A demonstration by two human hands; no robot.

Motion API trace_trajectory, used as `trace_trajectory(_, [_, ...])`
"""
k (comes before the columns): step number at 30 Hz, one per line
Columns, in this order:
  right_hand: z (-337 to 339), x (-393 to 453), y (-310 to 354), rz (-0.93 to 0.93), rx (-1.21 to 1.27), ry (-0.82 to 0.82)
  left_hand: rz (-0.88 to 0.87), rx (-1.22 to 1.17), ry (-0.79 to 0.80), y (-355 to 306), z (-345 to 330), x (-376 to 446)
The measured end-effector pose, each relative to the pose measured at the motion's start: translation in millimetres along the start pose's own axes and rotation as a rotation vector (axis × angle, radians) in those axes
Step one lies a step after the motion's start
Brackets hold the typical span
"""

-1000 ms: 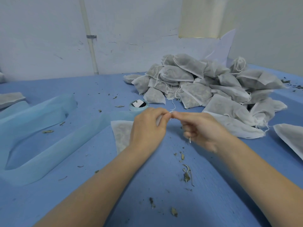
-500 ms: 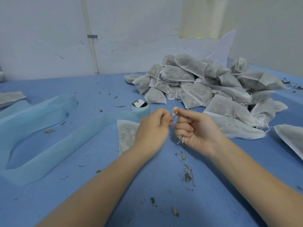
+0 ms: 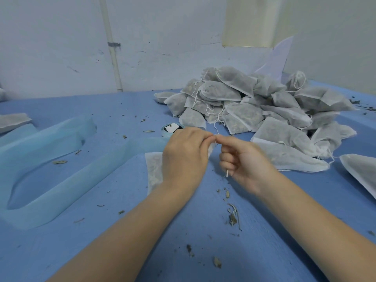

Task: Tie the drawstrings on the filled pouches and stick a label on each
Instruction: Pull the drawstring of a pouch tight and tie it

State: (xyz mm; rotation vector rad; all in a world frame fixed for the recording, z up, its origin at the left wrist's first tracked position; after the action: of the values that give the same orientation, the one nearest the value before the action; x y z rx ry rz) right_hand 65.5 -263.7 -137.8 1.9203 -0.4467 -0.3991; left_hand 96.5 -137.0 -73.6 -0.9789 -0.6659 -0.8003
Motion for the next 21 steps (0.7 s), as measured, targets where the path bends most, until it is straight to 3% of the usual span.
trace_trajectory(5, [4, -4, 18, 0.205, -0.285, -0.053, -0.092, 0.097, -0.027, -7, 0, -2])
trace_trajectory(9, [4, -9, 25, 0.312, -0.383, -0.073, -0.015, 0.068, 0.096, 0, -9, 0])
trace_trajectory(15, [-18, -9, 14, 0.325, -0.352, 0.014, 0.244, -0.097, 0.11, 21, -13, 3])
trace_trajectory(21, [-17, -11, 27, 0.448, -0.593, -0.122, 0.337, -0.11, 0.124, 30, -15, 2])
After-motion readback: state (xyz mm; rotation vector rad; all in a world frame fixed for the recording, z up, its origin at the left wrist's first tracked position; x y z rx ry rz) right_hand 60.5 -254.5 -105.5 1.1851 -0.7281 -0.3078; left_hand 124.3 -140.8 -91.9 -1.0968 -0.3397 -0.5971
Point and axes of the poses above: each hand's wrist, its own x-axis towards the middle knuckle, its own z-axis out of the back of the hand, y = z × x, the point moved 8 cm from there along x, towards the middle knuckle
